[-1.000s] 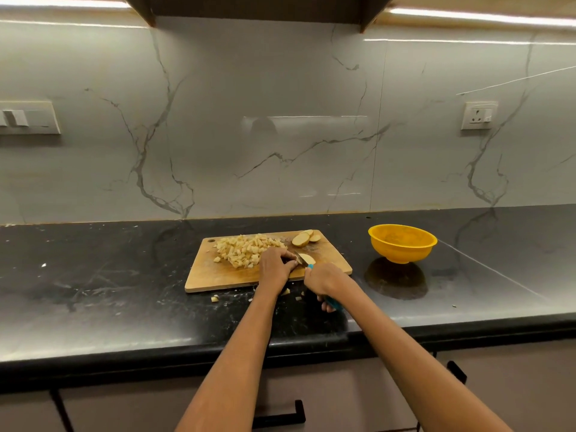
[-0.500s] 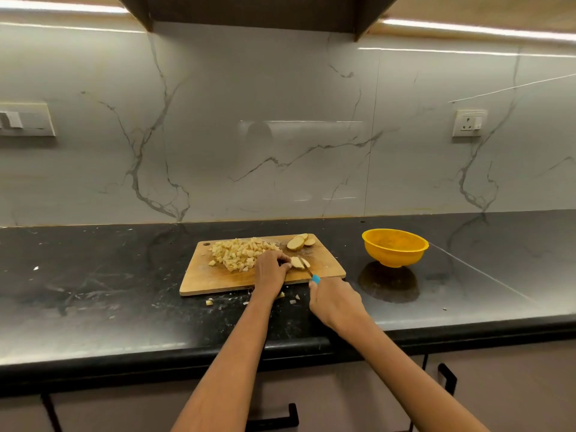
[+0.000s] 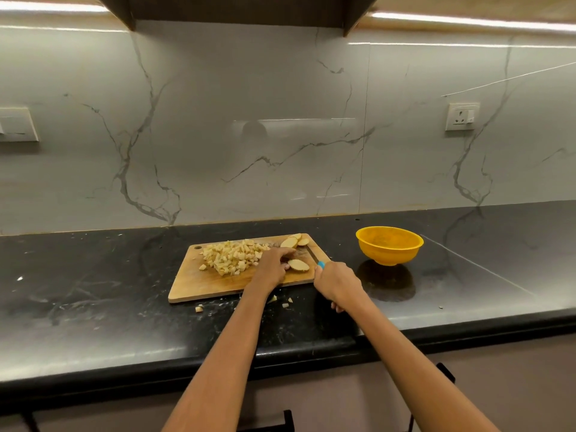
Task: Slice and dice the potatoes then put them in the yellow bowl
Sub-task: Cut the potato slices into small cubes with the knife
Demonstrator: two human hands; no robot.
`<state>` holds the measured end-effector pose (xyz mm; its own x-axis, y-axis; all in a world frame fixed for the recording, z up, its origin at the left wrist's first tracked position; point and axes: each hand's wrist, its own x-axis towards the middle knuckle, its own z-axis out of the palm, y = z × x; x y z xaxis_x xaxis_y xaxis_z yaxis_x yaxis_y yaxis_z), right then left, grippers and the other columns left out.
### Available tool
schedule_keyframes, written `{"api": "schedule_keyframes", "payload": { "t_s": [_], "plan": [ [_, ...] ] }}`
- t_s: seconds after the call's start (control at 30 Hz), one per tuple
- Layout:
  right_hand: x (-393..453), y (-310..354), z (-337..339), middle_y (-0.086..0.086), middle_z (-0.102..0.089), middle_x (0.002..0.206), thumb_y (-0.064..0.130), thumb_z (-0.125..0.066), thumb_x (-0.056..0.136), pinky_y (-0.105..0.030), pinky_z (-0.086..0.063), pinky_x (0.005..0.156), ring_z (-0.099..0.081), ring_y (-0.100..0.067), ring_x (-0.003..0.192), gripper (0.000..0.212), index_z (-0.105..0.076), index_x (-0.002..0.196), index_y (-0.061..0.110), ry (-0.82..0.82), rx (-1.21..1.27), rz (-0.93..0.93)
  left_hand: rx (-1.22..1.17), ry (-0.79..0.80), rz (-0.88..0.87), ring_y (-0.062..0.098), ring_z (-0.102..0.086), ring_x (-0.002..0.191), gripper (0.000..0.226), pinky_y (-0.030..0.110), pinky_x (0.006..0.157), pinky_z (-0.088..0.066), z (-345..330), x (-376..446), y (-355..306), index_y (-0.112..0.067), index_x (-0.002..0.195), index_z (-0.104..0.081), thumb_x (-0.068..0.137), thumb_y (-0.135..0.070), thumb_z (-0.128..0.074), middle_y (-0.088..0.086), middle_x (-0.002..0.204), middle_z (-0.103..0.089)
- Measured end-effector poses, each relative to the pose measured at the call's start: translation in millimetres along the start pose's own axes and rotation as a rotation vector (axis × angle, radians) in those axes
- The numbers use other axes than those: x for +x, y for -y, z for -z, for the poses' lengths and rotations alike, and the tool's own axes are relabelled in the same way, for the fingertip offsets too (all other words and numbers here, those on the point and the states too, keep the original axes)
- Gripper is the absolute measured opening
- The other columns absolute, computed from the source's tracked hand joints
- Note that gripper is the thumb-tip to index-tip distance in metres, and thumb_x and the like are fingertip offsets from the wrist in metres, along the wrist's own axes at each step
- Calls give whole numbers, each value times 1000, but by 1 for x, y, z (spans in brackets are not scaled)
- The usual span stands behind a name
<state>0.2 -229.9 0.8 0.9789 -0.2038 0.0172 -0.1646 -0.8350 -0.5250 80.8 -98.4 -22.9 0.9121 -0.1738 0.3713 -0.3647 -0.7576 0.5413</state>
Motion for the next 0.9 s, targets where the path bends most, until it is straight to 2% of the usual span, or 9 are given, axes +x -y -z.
{"api": "schedule_keyframes", "payload": {
  "t_s": [0.1, 0.2, 0.27, 0.37, 0.47, 0.6, 0.7, 0.83, 0.9],
  "plan": [
    [-1, 1, 3, -7, -57, 78, 39, -31, 102, -24, -53, 51, -60, -14, 57, 47, -49, 124, 1, 35, 18, -34, -15, 7, -65, 16, -56, 112, 41, 26, 100, -40, -1, -4, -2, -10, 122, -60, 82, -8, -68, 7, 120, -63],
    [-4, -4, 7, -9, -59, 79, 39, -31, 102, -22, -48, 43, -59, -13, 54, 48, -47, 125, 0, 71, 18, -66, -30, 24, -84, 15, -57, 109, 45, 24, 97, -41, -2, -6, -3, -11, 124, -59, 81, -13, -70, 7, 120, -63],
    [-7, -11, 9, -9, -60, 80, 37, -33, 102, -23, -51, 46, -60, -14, 55, 46, -48, 125, 0, 75, 12, -88, -38, 54, -74, 16, -54, 115, 50, 26, 99, -40, -2, -5, -4, -13, 130, -54, 82, -13, -69, 7, 129, -57],
    [-15, -20, 10, -6, -56, 78, 37, -35, 101, -28, -56, 64, -61, -16, 66, 44, -52, 121, 2, 34, -41, -82, -43, 106, -75, 18, -48, 124, 52, 27, 103, -35, -3, -2, -7, -13, 134, -49, 85, -11, -65, 7, 137, -51],
    [-18, -18, 9, -5, -52, 72, 36, -35, 102, -27, -54, 63, -59, -15, 63, 42, -53, 118, 2, 52, -84, -57, -19, 109, -94, 17, -45, 127, 48, 25, 104, -31, -6, -2, -10, -12, 133, -51, 87, -11, -63, 5, 138, -51],
    [-10, -8, 2, -5, -50, 68, 33, -37, 101, -26, -51, 58, -53, -15, 54, 31, -51, 97, 6, 69, -115, -15, 11, 19, -90, 17, -52, 120, 41, 22, 99, -34, -9, -7, -9, -8, 124, -59, 85, -15, -66, 7, 128, -59],
    [-1, 1, -2, -5, -48, 67, 32, -38, 101, -31, -53, 67, -51, -16, 57, 30, -45, 86, 7, 70, -104, 12, 44, -64, -50, 16, -57, 110, 37, 23, 93, -38, -8, -9, -6, -8, 119, -64, 84, -19, -68, 6, 118, -65],
    [3, 3, 0, -9, -59, 69, 34, -34, 101, -26, -49, 45, -59, -18, 49, 35, -49, 88, 4, 90, -72, -12, 47, -71, -32, 18, -59, 106, 32, 27, 91, -39, -5, -12, -3, -6, 114, -66, 85, -19, -66, 8, 112, -68],
    [0, 1, 0, -10, -61, 71, 36, -31, 102, -26, -51, 44, -60, -17, 49, 40, -49, 91, 3, 104, -39, -26, 30, -72, -28, 18, -58, 109, 30, 27, 94, -39, -5, -12, -1, -6, 115, -65, 87, -17, -63, 8, 115, -67]
  ]
}}
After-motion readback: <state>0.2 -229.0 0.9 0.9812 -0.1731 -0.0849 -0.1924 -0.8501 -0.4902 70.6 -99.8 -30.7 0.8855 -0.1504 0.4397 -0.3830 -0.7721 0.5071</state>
